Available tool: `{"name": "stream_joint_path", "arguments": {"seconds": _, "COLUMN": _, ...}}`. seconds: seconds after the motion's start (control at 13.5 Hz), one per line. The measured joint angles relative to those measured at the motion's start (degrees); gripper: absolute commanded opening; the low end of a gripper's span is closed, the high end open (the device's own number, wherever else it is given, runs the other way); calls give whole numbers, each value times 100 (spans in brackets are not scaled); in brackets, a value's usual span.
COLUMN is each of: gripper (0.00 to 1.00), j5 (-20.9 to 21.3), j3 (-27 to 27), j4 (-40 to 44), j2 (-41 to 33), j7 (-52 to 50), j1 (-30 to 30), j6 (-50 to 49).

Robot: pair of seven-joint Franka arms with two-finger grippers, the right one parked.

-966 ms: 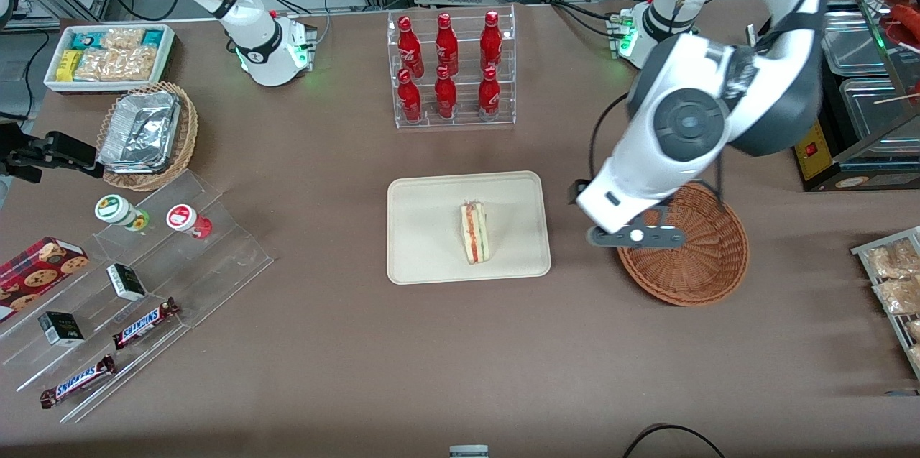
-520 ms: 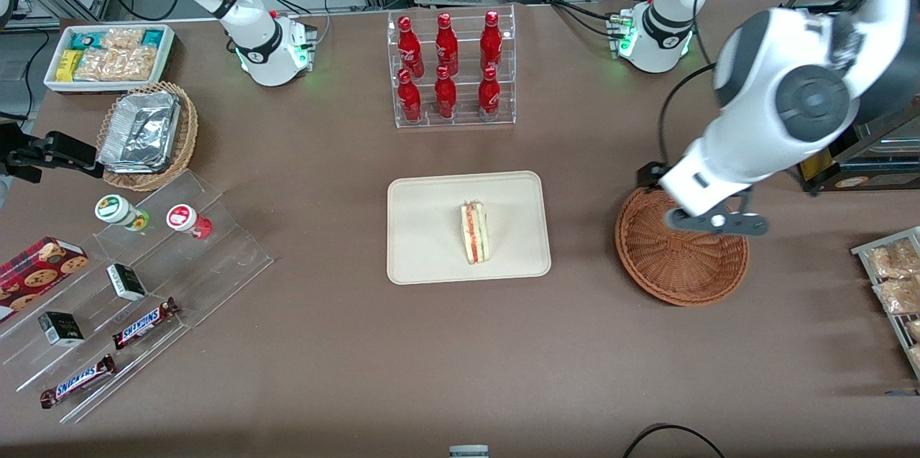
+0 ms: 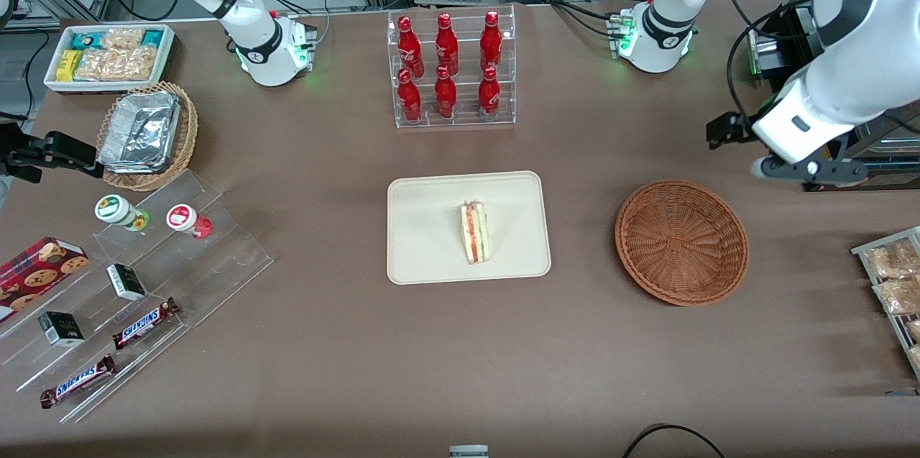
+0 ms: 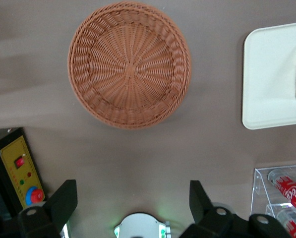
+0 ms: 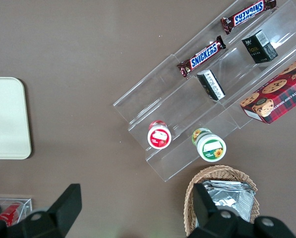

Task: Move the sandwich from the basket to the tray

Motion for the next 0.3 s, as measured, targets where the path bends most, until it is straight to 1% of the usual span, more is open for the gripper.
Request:
{"name": "stream_joint_path", "arguments": {"seconds": 0.15, "gripper": 100, "j5": -1, "j3": 11, "j4": 3, "j2": -164, "j7": 0, "j1": 68, "j6": -287}}
{"name": "stream_joint_path", "arguments": {"seconds": 0.3, "gripper": 100, "j5": -1, "j3": 150, "j4": 13, "j2": -277, "j7": 0, "j1": 87, "j6": -453}}
